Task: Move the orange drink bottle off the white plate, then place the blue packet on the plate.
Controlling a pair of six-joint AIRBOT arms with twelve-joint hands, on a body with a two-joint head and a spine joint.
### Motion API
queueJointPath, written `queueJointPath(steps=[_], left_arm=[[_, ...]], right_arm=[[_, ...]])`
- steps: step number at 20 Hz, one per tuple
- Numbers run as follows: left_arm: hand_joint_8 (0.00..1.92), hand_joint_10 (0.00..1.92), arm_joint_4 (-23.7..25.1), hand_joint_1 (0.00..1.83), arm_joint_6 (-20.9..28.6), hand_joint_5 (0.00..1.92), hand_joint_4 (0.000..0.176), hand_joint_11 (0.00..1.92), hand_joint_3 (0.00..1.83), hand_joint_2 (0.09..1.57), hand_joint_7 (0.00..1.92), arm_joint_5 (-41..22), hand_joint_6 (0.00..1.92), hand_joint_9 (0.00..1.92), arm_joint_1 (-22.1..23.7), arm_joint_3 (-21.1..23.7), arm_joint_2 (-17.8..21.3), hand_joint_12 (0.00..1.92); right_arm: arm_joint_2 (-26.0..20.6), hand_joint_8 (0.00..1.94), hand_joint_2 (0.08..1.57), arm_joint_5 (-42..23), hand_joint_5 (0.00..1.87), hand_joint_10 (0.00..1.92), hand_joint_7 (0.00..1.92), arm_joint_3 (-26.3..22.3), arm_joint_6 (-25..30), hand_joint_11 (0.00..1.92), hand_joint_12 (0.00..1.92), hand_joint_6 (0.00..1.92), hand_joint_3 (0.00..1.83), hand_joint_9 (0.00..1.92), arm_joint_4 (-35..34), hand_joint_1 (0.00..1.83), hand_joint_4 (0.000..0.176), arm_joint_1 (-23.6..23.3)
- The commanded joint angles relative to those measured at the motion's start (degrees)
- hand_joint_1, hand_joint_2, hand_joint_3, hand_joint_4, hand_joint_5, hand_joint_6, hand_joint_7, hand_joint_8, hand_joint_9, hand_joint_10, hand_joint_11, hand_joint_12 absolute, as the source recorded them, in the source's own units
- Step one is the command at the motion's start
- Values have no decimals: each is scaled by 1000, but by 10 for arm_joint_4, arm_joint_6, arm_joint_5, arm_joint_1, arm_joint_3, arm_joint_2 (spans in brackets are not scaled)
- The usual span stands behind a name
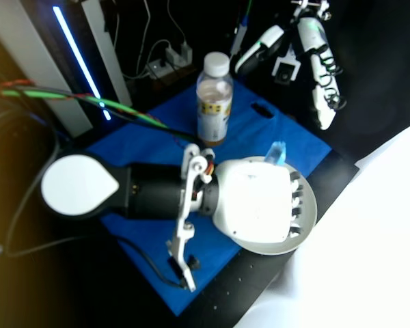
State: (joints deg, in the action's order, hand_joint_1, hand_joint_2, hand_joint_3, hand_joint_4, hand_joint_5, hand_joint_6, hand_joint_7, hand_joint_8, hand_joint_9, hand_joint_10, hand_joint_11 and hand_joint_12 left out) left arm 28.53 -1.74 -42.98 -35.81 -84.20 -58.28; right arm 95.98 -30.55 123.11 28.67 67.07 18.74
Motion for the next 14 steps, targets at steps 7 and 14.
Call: queueJointPath(steps=[7, 14], left_arm=[[6, 0, -33, 589, -3, 0, 65, 3, 0, 760, 112, -58, 0, 150, 25, 4, 21, 602], [6, 4, -33, 610, -5, 0, 73, 0, 3, 785, 76, -64, 0, 120, 39, 5, 23, 476]], right_arm=[[22, 1101, 1122, -24, 954, 548, 1001, 16, 4, 760, 1232, 890, 0, 1039, -36, 1233, 0, 7], [29, 1169, 1139, -24, 877, 329, 1001, 20, 4, 734, 1309, 932, 2, 1124, -36, 1255, 0, 21]])
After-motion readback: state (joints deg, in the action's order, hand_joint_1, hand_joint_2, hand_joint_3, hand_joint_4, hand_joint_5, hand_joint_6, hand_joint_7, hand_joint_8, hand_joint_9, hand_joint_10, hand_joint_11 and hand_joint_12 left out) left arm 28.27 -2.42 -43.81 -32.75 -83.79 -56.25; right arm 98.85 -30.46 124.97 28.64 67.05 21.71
